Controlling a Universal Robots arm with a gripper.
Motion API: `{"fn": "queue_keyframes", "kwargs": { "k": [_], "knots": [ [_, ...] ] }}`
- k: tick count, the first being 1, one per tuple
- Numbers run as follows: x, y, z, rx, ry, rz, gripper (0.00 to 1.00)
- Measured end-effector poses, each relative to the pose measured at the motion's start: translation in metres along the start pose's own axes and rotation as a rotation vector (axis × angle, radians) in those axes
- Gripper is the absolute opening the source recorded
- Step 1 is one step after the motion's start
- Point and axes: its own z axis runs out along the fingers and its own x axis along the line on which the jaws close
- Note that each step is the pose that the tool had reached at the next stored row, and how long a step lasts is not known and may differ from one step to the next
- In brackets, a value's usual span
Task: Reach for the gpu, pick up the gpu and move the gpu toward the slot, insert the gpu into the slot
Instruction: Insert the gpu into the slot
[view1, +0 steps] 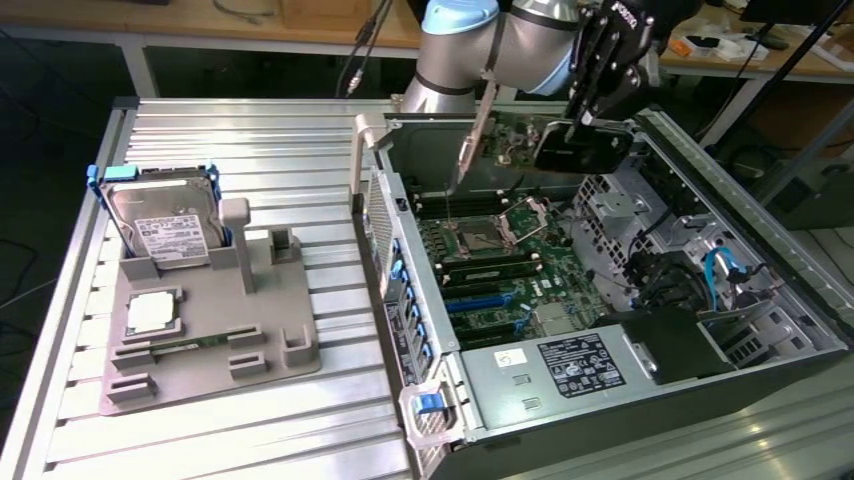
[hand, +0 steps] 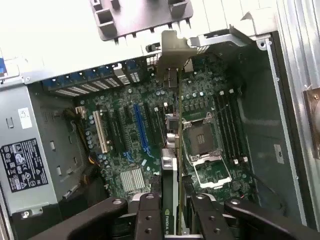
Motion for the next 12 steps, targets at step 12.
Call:
{"fn": "queue_keyframes", "kwargs": {
  "k": [12],
  "knots": [
    [-0.0012, -0.0061, 0.0020, 0.0086, 0.0024, -0.214, 0.27]
  ]
}}
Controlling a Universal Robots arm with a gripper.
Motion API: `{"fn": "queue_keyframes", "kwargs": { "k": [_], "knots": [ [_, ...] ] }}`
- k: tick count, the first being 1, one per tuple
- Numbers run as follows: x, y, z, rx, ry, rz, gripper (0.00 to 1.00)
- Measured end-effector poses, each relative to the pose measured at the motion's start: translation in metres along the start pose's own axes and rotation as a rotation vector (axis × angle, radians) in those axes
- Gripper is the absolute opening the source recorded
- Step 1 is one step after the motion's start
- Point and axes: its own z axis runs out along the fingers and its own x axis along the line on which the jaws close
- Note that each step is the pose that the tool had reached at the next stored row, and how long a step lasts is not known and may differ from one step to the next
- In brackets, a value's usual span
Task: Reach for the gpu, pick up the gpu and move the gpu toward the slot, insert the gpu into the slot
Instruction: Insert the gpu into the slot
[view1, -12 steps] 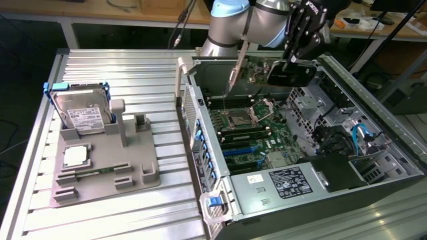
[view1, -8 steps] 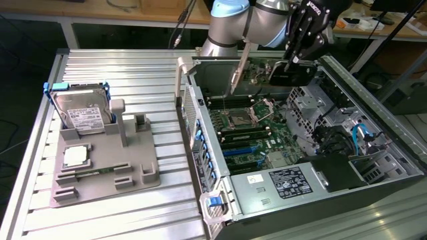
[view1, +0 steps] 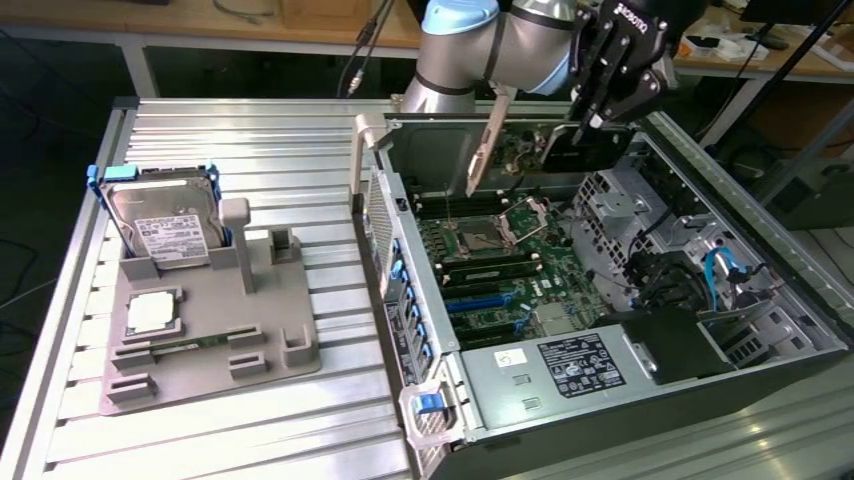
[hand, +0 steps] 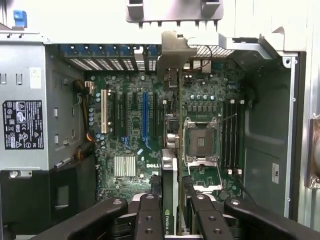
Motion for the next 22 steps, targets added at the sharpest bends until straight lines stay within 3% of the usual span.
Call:
{"fn": "queue_keyframes", "kwargs": {
  "k": [12, 22],
  "knots": [
    [0.000, -0.0030, 0.0045, 0.0032, 0.0019, -0.012, 0.27],
    [0.001, -0.0033, 0.0216, 0.0038, 0.0017, -0.012, 0.27]
  ]
}}
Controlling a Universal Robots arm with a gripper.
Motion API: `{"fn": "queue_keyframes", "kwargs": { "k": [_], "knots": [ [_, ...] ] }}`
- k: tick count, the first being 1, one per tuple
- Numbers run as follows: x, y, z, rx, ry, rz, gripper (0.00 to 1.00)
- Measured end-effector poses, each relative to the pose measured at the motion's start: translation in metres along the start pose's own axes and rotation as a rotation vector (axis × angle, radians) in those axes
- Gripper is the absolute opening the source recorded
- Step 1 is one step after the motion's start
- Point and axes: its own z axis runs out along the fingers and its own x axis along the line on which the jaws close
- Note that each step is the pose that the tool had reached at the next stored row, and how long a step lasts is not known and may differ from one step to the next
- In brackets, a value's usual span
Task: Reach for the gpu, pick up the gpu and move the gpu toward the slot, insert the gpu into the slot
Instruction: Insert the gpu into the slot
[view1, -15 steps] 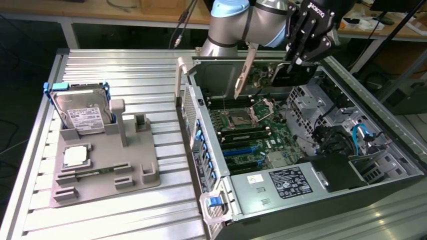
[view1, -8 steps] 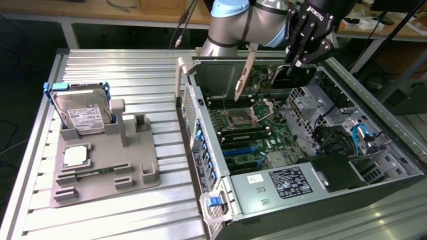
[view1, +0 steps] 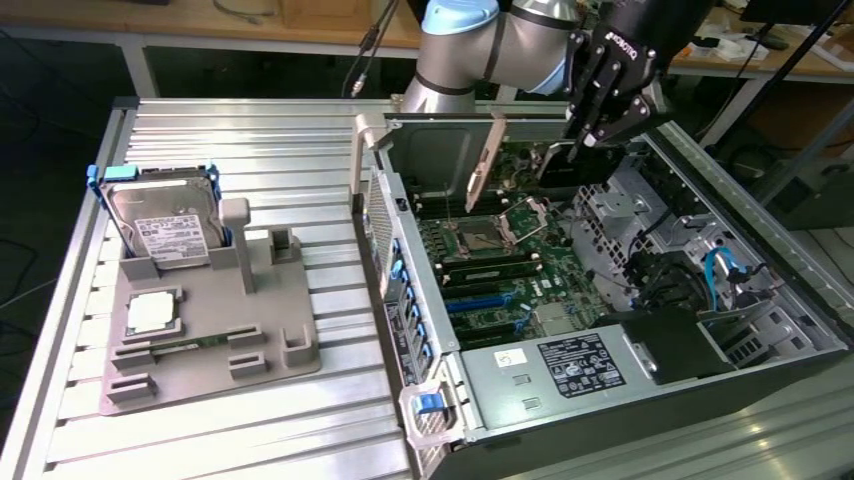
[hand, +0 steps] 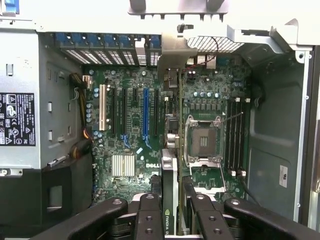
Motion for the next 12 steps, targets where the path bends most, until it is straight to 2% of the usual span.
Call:
{"fn": "queue_keyframes", "kwargs": {
  "k": [12],
  "knots": [
    [0.001, -0.0003, 0.0222, 0.0000, -0.0001, 0.000, 0.27]
  ]
}}
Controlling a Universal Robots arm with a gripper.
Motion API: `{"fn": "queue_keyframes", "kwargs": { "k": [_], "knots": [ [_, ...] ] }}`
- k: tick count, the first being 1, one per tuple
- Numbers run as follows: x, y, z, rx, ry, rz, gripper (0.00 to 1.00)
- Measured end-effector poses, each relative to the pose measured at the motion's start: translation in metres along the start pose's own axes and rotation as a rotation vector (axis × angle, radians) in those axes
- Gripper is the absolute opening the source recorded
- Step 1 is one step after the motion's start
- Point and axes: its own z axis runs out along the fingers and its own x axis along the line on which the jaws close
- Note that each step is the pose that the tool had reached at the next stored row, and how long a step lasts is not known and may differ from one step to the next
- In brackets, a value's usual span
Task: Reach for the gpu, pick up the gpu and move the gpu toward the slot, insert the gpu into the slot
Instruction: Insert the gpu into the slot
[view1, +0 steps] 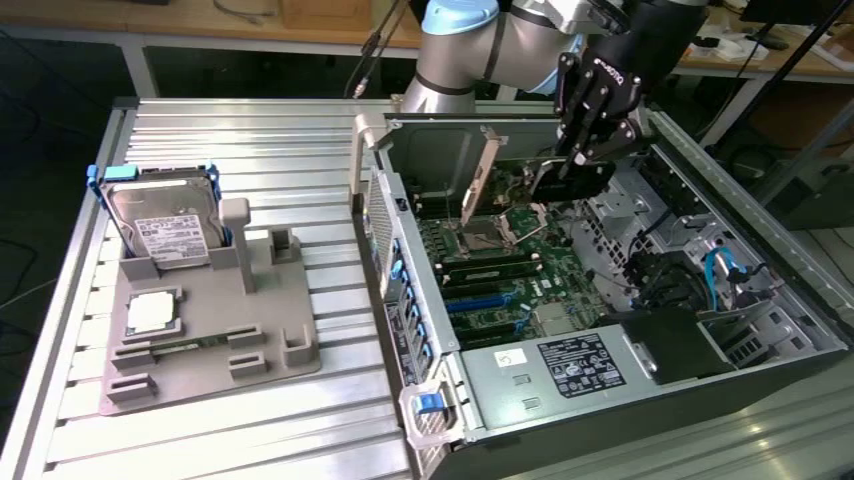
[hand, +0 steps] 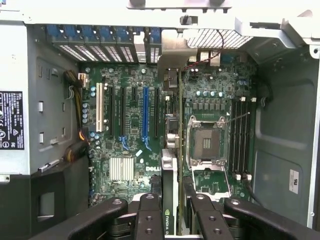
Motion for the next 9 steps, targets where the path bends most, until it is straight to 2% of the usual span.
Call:
{"fn": "queue_keyframes", "kwargs": {
  "k": [9],
  "knots": [
    [0.000, 0.0002, 0.0165, -0.0004, 0.0008, 0.000, 0.27]
  ]
}}
